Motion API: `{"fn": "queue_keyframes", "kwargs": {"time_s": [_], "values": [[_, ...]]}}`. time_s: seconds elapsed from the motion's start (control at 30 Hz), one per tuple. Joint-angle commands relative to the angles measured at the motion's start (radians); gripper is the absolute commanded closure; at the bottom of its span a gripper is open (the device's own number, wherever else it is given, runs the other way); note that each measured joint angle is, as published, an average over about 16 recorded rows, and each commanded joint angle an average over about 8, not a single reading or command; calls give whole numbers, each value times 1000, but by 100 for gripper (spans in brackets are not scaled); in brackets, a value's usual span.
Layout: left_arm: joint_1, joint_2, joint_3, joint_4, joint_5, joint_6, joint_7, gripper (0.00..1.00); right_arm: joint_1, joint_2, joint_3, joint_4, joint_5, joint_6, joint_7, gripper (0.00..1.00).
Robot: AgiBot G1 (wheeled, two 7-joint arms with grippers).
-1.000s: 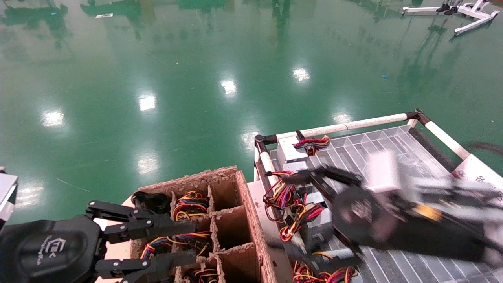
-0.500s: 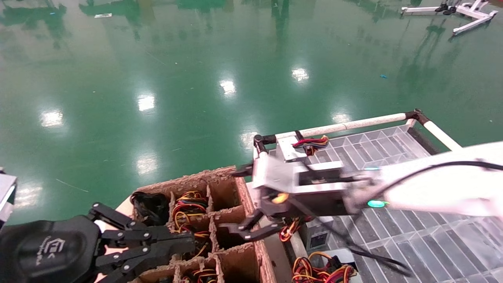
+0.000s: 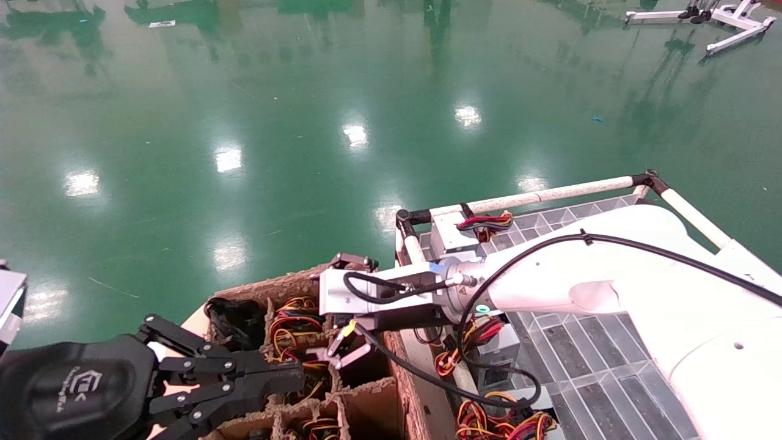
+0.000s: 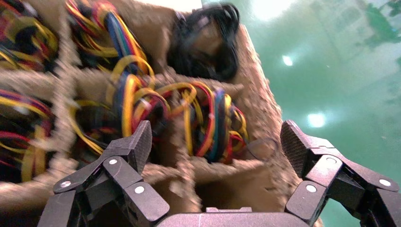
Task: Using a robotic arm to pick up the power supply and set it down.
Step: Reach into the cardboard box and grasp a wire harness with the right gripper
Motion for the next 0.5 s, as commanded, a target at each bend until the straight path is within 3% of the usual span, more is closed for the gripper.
{"fn": "queue_keyframes", "kwargs": {"time_s": [0.03, 0.5], "values": [[0, 0, 0, 0, 0, 0, 0, 0, 11, -18, -18, -21, -9, 29, -41, 100], [0, 0, 0, 0, 0, 0, 0, 0, 12, -21, -226, 44, 126, 168, -11, 100]]}}
